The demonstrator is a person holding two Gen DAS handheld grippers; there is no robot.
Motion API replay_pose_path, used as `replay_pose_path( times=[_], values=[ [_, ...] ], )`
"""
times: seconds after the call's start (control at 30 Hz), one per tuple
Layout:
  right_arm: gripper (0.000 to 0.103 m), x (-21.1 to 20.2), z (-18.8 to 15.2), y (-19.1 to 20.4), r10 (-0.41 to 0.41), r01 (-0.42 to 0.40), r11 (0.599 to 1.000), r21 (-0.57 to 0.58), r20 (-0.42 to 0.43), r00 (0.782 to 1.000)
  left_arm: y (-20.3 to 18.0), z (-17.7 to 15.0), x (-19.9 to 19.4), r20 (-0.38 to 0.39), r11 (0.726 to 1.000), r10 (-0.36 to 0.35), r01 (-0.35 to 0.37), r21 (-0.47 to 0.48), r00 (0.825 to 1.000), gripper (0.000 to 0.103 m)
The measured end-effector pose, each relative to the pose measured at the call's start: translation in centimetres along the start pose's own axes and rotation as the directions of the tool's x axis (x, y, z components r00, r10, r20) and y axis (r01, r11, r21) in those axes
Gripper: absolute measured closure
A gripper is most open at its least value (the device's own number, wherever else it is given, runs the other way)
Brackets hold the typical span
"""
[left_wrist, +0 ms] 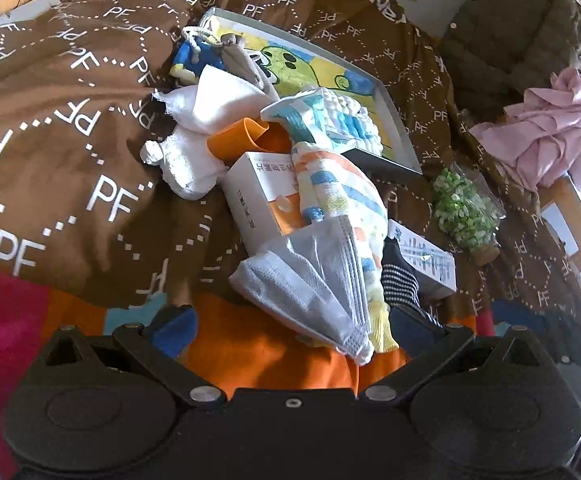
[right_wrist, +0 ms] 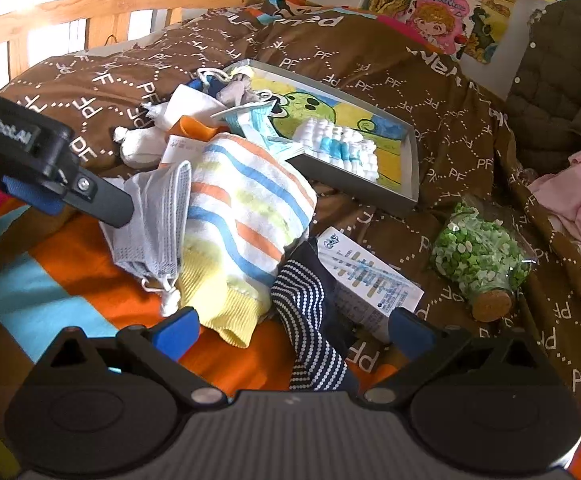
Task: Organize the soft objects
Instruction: 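Lower the left tool onto the grey face mask and close it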
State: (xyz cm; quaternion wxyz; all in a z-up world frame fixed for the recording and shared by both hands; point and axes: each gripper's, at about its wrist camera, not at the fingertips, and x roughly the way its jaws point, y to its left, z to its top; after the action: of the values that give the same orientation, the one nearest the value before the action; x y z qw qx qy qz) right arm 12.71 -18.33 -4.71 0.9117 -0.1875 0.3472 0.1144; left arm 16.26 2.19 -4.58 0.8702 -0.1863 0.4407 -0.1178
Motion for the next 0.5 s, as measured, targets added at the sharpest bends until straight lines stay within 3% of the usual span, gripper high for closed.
replay_pose_path(
  times=[0.43, 0.5],
  values=[
    [0.001, 2.3, 0.6, 0.9, 0.018, -0.017, 1.0, -0.014, 0.055, 0.998, 0.0, 0.4, 2.9, 0.007, 1.0, 0.005, -0.005, -0.023, 1.0, 0.001],
    [0.001, 2.5, 0.6, 1.3, 0.028, -0.026, 0.999, -0.03, 0.068, 0.997, 0.1, 0.4, 2.8, 0.02, 0.999, 0.003, -0.002, -0.033, 1.0, 0.01]
  ],
)
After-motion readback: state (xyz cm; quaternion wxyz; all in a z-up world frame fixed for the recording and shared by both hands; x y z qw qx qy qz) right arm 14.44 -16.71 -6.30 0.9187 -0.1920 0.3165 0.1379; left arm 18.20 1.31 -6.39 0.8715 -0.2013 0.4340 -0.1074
